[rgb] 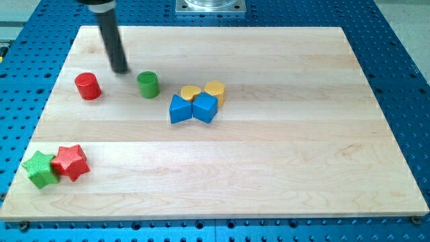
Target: Drag the red circle into the green star red star
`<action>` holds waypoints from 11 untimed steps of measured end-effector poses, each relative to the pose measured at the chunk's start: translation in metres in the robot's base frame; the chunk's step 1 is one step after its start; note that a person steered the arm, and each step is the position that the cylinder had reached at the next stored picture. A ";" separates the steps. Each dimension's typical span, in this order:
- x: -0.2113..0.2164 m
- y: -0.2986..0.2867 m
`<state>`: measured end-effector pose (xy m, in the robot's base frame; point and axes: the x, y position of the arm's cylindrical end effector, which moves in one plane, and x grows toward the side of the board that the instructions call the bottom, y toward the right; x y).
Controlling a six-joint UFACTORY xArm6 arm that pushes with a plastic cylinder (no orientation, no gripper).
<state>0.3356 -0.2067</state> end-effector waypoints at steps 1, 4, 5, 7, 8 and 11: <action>0.064 0.007; 0.034 0.011; 0.034 0.003; 0.051 -0.024; 0.157 -0.003; 0.135 -0.055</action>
